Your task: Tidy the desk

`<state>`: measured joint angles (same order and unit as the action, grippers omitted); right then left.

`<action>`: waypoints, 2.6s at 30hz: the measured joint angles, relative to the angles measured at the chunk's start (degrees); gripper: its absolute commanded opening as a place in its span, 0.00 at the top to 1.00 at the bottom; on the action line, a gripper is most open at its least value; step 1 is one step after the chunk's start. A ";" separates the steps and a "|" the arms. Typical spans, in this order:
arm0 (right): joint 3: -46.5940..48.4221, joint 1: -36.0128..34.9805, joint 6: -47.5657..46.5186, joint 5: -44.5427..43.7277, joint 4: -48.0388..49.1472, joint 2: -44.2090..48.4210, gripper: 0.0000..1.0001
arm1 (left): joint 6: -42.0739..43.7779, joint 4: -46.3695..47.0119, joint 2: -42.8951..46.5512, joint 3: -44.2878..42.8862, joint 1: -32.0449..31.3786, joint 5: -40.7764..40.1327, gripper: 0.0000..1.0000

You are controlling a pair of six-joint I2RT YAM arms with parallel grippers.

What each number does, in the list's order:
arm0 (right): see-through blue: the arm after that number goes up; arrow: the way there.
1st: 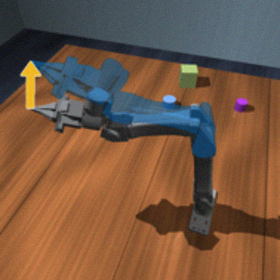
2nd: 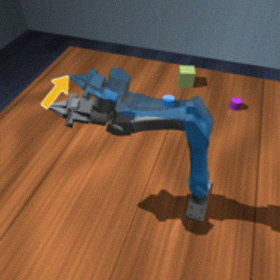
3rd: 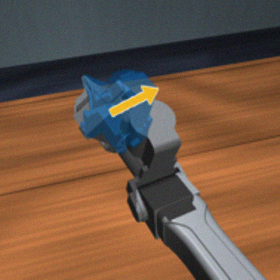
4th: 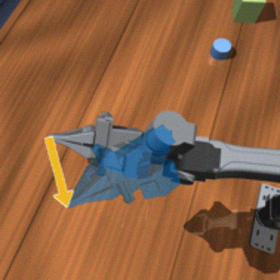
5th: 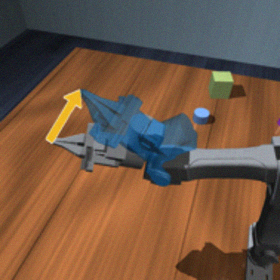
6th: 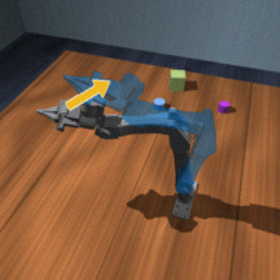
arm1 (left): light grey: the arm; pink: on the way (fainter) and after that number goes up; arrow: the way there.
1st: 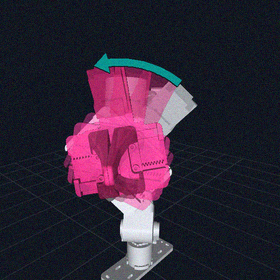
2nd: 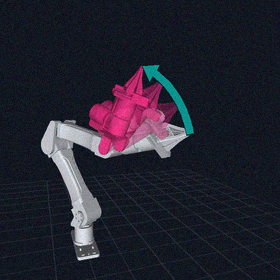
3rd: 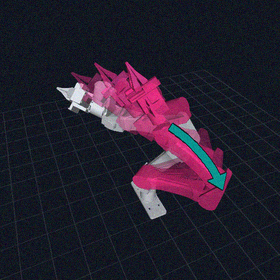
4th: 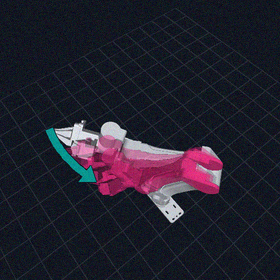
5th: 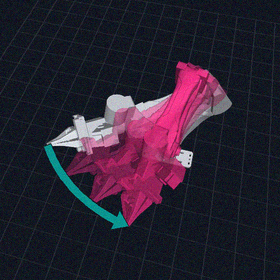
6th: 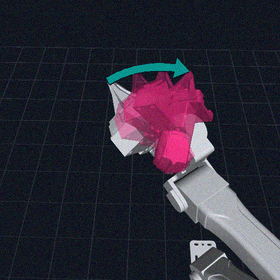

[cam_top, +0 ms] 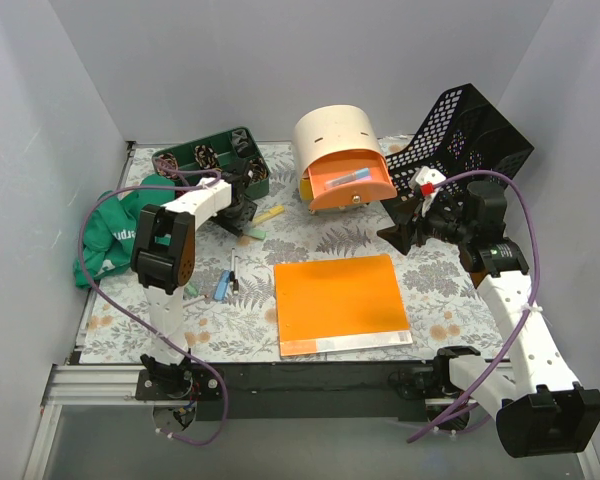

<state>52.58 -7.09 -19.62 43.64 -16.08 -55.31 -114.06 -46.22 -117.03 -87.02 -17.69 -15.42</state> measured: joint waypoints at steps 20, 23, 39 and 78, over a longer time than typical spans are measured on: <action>0.00 0.02 -0.02 -0.42 0.00 0.87 0.19 | 3.63 -2.58 -2.16 -3.65 0.39 1.05 0.48; 0.00 0.00 -0.02 -0.42 0.00 1.11 0.19 | 4.63 -2.84 -1.20 -2.05 0.37 1.05 0.49; 0.00 0.02 -0.04 -0.44 0.00 1.38 0.19 | 7.82 -3.21 -0.22 0.79 0.50 0.98 0.84; 0.00 1.51 -1.38 -3.17 0.00 1.84 0.19 | 75.47 39.45 23.28 -5.75 -14.12 40.92 0.98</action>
<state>52.58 -5.58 -20.99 40.47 -16.08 -53.47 -38.59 -6.76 -93.76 -92.77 -31.81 25.50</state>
